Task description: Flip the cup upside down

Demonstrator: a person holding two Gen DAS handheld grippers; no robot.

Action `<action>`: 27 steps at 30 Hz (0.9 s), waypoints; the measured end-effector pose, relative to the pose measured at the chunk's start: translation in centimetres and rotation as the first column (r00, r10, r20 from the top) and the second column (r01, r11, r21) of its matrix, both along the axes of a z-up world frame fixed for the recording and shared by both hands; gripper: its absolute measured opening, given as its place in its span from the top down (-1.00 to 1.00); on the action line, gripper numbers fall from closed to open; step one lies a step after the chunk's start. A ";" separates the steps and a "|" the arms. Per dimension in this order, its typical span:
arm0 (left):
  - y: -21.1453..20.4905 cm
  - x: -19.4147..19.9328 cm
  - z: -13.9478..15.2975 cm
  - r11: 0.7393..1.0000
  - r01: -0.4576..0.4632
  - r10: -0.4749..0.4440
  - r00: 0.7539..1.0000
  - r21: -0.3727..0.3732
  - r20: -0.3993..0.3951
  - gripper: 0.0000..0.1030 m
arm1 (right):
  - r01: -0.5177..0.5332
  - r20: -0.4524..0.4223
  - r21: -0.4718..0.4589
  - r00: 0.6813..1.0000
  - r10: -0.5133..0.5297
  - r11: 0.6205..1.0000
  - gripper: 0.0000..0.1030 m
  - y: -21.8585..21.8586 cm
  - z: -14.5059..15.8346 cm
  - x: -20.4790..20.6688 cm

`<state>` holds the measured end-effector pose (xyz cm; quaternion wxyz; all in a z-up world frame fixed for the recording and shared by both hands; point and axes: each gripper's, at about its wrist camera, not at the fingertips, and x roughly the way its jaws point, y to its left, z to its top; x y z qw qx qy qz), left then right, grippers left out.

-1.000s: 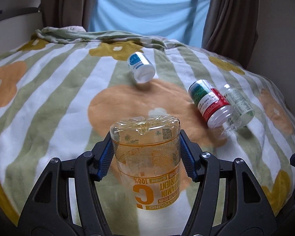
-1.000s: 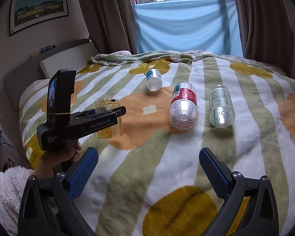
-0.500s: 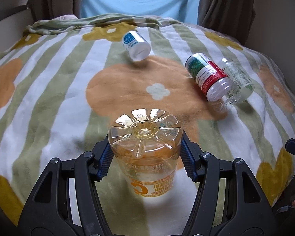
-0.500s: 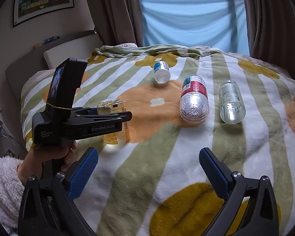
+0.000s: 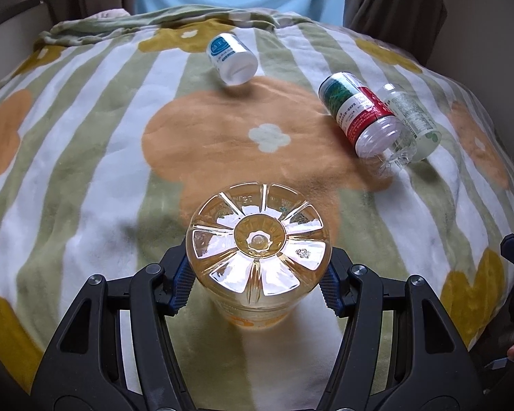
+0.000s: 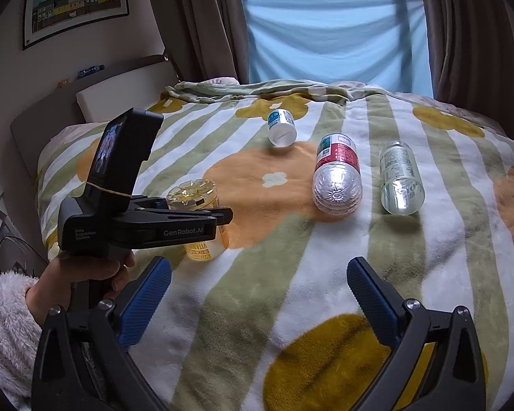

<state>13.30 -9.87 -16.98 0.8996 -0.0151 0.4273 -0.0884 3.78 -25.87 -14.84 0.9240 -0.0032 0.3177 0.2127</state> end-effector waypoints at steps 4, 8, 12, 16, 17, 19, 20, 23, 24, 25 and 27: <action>-0.3 -0.3 0.6 0.999 -0.005 0.004 0.999 0.040 0.033 -0.47 | -0.004 0.000 0.000 1.000 0.004 1.000 -0.99 0.0 0.1 -0.1; -0.1 -0.8 1.7 0.999 -0.012 0.009 0.997 0.039 0.081 -0.99 | -0.008 0.001 -0.002 1.000 0.008 1.000 -0.99 0.2 0.3 -0.4; 0.1 -1.2 2.6 0.999 -0.009 0.005 0.996 0.043 0.088 -0.99 | -0.011 0.003 -0.010 1.000 0.011 1.000 -0.99 0.7 0.7 -0.5; 1.2 -2.2 4.4 1.000 -0.002 0.001 0.994 0.009 0.109 -0.99 | -0.015 0.024 -0.022 1.000 0.015 1.000 -0.99 1.6 1.6 -1.1; 1.6 -2.6 5.2 1.000 0.000 0.000 0.992 -0.004 0.124 -0.99 | -0.015 0.030 -0.024 0.999 0.016 1.000 -0.99 1.9 1.9 -1.3; 2.6 -3.5 7.3 0.999 0.012 -0.007 0.988 -0.035 0.156 -0.99 | -0.014 0.045 -0.030 0.999 0.015 0.999 -0.99 2.4 2.7 -1.7; 3.1 -4.0 8.4 0.999 0.016 -0.008 0.984 -0.047 0.176 -0.99 | -0.011 0.055 -0.034 0.998 0.013 0.999 -0.99 2.7 3.2 -1.9; 4.8 -5.8 12.3 0.998 0.024 -0.007 0.967 -0.065 0.255 -0.99 | 0.009 0.102 -0.028 0.995 -0.006 1.000 -0.99 3.4 5.3 -2.7; 5.2 -6.5 13.5 0.998 0.028 -0.009 0.959 -0.063 0.283 -0.99 | 0.024 0.123 -0.023 0.992 -0.021 0.999 -0.99 3.6 6.2 -2.9; 5.7 -7.3 14.7 0.998 0.031 -0.012 0.949 -0.054 0.314 -0.99 | 0.042 0.147 -0.018 0.988 -0.039 0.999 -0.99 3.8 7.2 -3.2; 6.4 -8.7 16.7 0.999 0.027 -0.016 0.928 -0.024 0.373 -0.99 | 0.086 0.193 -0.008 0.978 -0.082 0.996 -0.99 4.2 9.1 -3.8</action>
